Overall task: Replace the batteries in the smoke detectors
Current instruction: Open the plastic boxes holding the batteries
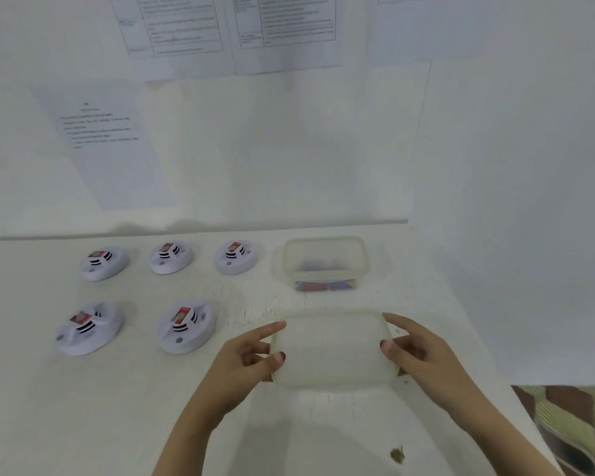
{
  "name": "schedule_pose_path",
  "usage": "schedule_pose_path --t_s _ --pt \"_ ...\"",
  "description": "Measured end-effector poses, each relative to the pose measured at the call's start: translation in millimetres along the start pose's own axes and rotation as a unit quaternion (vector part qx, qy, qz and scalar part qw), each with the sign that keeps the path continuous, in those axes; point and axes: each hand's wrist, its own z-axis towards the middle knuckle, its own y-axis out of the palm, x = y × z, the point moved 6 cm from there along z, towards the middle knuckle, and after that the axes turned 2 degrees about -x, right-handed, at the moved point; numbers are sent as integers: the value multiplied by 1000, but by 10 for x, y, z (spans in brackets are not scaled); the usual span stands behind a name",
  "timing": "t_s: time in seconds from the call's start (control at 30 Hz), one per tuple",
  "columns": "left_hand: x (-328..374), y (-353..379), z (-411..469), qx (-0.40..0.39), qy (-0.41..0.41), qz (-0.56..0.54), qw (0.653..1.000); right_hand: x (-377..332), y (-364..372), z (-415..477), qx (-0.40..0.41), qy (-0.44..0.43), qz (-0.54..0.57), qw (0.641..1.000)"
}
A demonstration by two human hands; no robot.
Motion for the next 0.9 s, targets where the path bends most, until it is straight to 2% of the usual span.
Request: schedule_pose_path --t_s 0.4,0.63,0.8,0.9 --pt "-151 96 52 -63 -24 -168 983 70 65 4 -61 72 197 976" --pt "-63 92 71 -56 1 -146 988 113 123 51 -85 77 288 951" --pt "-85 93 102 -45 15 -132 990 66 55 72 -69 77 214 971" --pt "-68 101 121 -38 24 -114 992 -11 -12 67 -39 89 95 991"
